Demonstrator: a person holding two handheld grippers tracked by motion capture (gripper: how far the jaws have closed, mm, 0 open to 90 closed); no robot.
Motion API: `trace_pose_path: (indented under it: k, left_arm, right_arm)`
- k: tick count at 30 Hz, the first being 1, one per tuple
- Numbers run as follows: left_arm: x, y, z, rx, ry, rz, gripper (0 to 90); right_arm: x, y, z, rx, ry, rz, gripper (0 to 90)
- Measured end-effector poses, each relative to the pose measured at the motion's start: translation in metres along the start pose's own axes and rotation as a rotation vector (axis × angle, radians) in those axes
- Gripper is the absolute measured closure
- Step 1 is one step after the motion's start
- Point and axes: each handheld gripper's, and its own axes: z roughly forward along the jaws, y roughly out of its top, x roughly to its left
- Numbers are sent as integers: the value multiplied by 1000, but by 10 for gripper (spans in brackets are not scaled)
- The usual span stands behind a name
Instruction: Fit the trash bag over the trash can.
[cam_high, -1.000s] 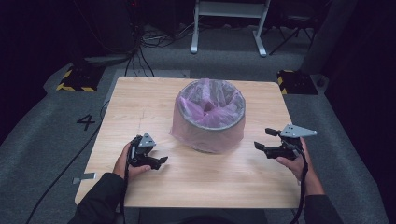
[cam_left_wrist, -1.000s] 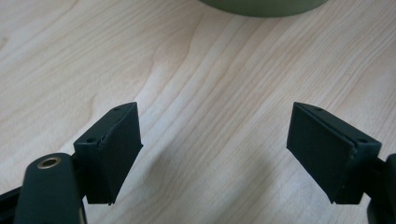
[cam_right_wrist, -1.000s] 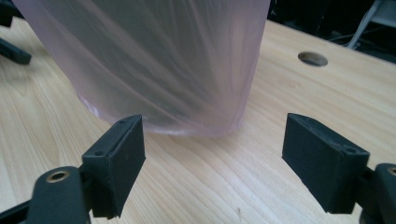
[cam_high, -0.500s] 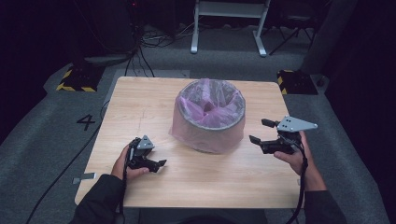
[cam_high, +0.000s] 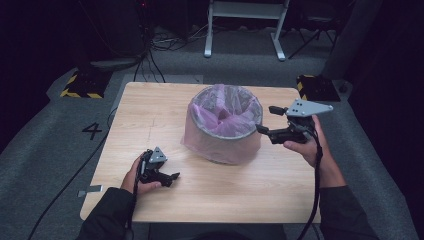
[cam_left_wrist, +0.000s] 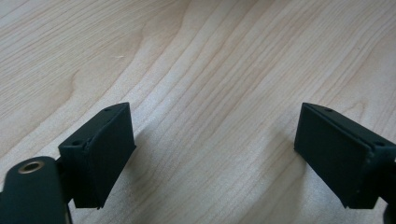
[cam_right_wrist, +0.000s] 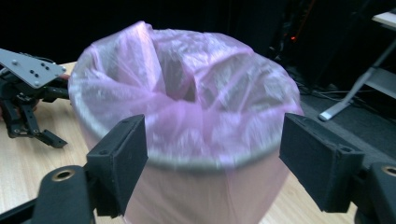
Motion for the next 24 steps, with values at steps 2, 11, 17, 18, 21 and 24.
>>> trace_pose_path:
  k: [2, 11, 17, 18, 21, 24]
  left_arm:
    - [0, 0, 0, 1, 1, -1, 108]
    - [0, 0, 1, 3, 1, -4, 100]
    - [0, 1, 1, 5, 1, -3, 97]
    - [0, 1, 1, 5, 1, -3, 97]
    - [0, 1, 1, 5, 0, -3, 97]
    - [0, 1, 1, 5, 1, -3, 97]
  right_arm:
    - [-3, 12, 12, 15, -5, -7, 235]
    - [2, 33, 44, 94, 40, -48, 230]
    - [1, 39, 69, 157, 36, -63, 230]
    - [0, 40, 77, 176, 44, -63, 230]
    - [-1, 40, 85, 199, 50, -62, 230]
    - [-2, 39, 96, 240, 57, -63, 230]
